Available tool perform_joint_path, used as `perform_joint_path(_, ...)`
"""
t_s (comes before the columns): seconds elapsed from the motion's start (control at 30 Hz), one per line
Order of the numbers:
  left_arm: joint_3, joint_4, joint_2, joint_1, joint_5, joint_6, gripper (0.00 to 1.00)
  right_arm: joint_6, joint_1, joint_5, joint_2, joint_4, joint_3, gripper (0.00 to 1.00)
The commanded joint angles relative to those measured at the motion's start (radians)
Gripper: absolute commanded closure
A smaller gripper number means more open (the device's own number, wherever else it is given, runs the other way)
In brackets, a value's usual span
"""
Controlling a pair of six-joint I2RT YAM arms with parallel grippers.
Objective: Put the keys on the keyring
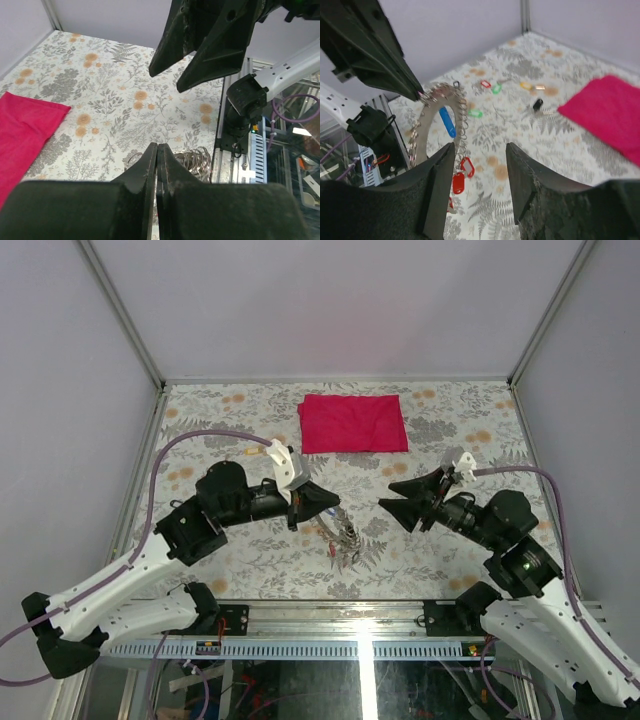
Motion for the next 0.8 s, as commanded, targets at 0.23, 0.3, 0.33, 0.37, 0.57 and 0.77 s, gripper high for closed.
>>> perform_joint_path(0.23,0.042,0.034,-0.058,-0.006,0.191,-0.014,1.00,-0.094,0.006,-0.413,0.057,0.464,-0.051,0.59)
perform_joint_path(0.3,0.047,0.029,-0.055,-0.006,0.205,-0.012,1.00,-0.080,0.006,-0.458,0.076,0.525,-0.061,0.63)
perform_joint_path(0.33,0.047,0.028,-0.054,-0.005,0.210,-0.012,1.00,-0.076,0.008,-0.474,0.083,0.556,-0.065,0.64)
perform_joint_path(0.37,0.047,0.027,-0.053,-0.005,0.214,-0.010,1.00,-0.072,0.010,-0.487,0.092,0.581,-0.072,0.65)
perform_joint_path(0.57,0.048,0.028,-0.057,-0.006,0.202,0.002,1.00,-0.128,0.071,-0.489,0.133,0.607,-0.074,0.71)
perform_joint_path(0.77,0.046,0.036,-0.053,-0.006,0.203,-0.005,1.00,-0.212,0.136,-0.438,0.152,0.555,-0.068,0.73)
